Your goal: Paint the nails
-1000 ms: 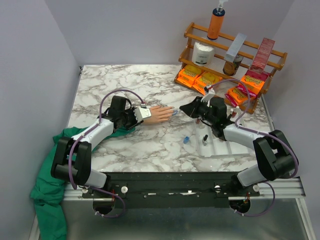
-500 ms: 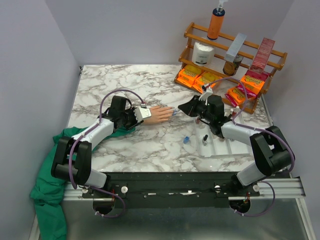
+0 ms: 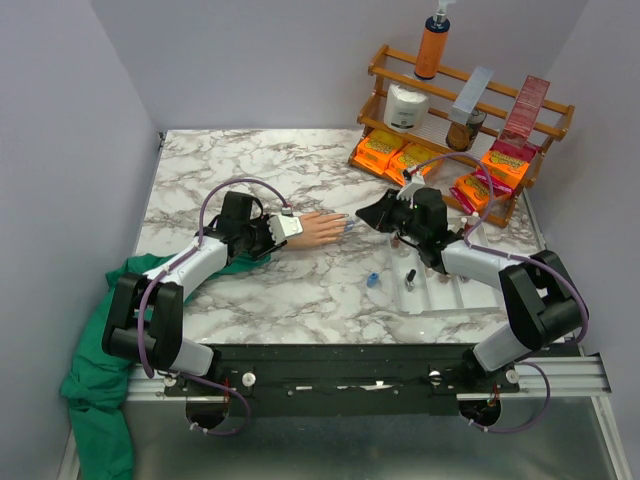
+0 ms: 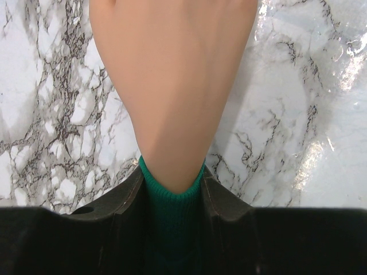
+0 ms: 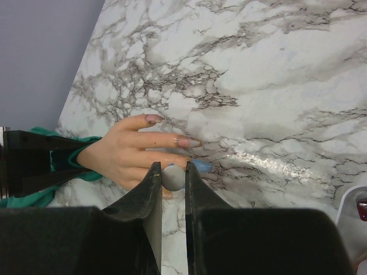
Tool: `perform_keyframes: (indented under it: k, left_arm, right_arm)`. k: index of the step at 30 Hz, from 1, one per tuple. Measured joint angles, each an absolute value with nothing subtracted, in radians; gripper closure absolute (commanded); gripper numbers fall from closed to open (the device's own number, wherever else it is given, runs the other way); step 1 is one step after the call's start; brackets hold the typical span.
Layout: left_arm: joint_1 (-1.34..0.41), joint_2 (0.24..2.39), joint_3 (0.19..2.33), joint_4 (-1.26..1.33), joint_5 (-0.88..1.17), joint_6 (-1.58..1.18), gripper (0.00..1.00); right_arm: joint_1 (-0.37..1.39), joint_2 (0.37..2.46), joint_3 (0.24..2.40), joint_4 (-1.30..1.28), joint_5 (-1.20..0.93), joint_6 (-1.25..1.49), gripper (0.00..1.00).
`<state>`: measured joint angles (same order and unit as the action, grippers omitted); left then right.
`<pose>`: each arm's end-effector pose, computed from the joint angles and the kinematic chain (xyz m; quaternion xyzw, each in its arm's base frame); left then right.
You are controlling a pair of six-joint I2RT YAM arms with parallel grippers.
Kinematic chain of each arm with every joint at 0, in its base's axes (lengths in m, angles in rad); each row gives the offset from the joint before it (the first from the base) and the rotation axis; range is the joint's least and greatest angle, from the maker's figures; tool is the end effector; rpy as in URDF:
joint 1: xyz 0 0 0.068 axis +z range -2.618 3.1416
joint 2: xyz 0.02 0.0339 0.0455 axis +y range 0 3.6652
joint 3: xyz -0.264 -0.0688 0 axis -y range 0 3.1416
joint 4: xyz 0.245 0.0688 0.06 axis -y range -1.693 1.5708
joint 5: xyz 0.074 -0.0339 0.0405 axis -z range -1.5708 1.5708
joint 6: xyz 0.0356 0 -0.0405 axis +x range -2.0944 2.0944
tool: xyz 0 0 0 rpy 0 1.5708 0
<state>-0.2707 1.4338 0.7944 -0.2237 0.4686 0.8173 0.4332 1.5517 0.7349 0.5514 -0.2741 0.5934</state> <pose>0.2704 -0.0917 0.1966 0.5411 0.7391 -0.1187 0.3833 0.2963 0.1476 0.2115 -0.0197 0.7911 0.3900 0.4708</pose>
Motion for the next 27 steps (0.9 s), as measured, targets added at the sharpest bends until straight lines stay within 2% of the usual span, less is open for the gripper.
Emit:
perform_keyframes:
  k: [27]
  left_arm:
    - [-0.271, 1.434, 0.795, -0.224, 0.469, 0.817, 1.0]
  right_arm:
    - [0.433, 1.558, 0.735, 0.521, -0.244, 0.575, 0.99]
